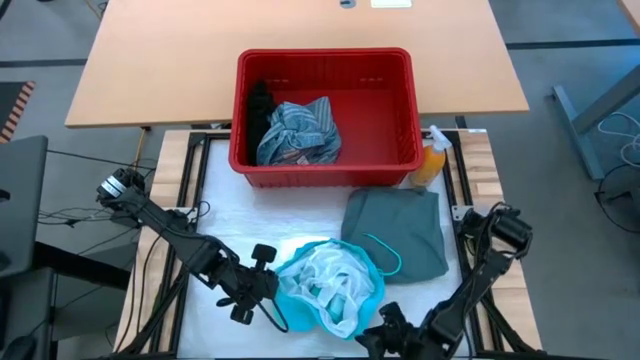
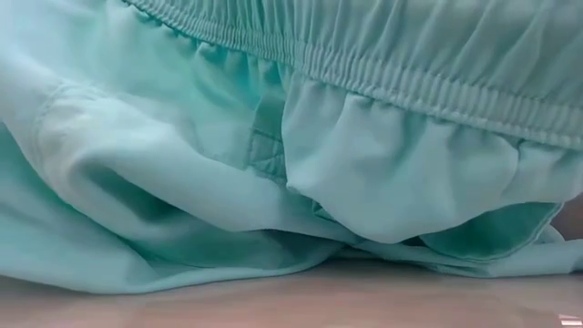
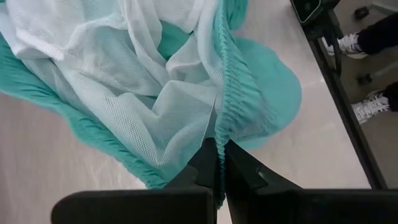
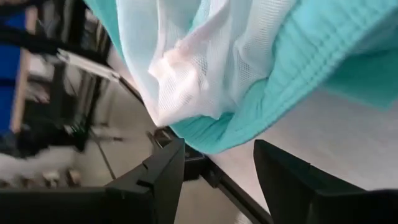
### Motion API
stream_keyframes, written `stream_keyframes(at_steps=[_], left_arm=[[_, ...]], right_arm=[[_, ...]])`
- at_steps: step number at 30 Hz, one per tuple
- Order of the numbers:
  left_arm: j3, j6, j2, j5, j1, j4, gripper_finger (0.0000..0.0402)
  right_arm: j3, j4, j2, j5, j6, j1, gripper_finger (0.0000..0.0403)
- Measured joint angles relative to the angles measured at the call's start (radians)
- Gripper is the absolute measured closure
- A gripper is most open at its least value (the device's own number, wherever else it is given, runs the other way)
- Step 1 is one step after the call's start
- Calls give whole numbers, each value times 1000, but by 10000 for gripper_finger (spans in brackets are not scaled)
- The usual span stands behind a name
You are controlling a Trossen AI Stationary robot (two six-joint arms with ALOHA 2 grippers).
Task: Fold Laundry from Bin
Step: Fold the sky blue shorts
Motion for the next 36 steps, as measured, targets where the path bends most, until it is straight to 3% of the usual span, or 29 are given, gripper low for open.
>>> stream_keyframes(at_steps=[9,11,14,16,17,22,25,29,32,36], left_arm=[[0,-44,0,0,-1,3,401],[0,-66,0,0,-1,14,401],[0,-82,0,-6,-4,45,401],[8,-89,-4,-35,-4,46,401],[20,-89,-10,-51,-4,44,401],[124,2,-66,-135,7,60,401],[203,75,-96,-203,26,34,401],[348,144,-129,-318,56,-64,401],[463,172,-129,-431,76,-195,401],[597,194,-128,-634,103,-310,401]], right_arm=[[1,17,67,18,55,-45,205],[0,5,70,18,37,-63,232],[0,5,46,7,-77,-86,306],[0,-10,-2,-46,-211,-105,368],[0,-24,-34,-82,-281,-117,379],[39,-194,-254,-373,-636,-234,380],[146,-405,-383,-504,-846,-338,380],[391,-667,-478,-679,-1081,-533,380],[603,-787,-471,-803,-1233,-710,380],[907,-865,-355,-978,-1386,-943,380]])
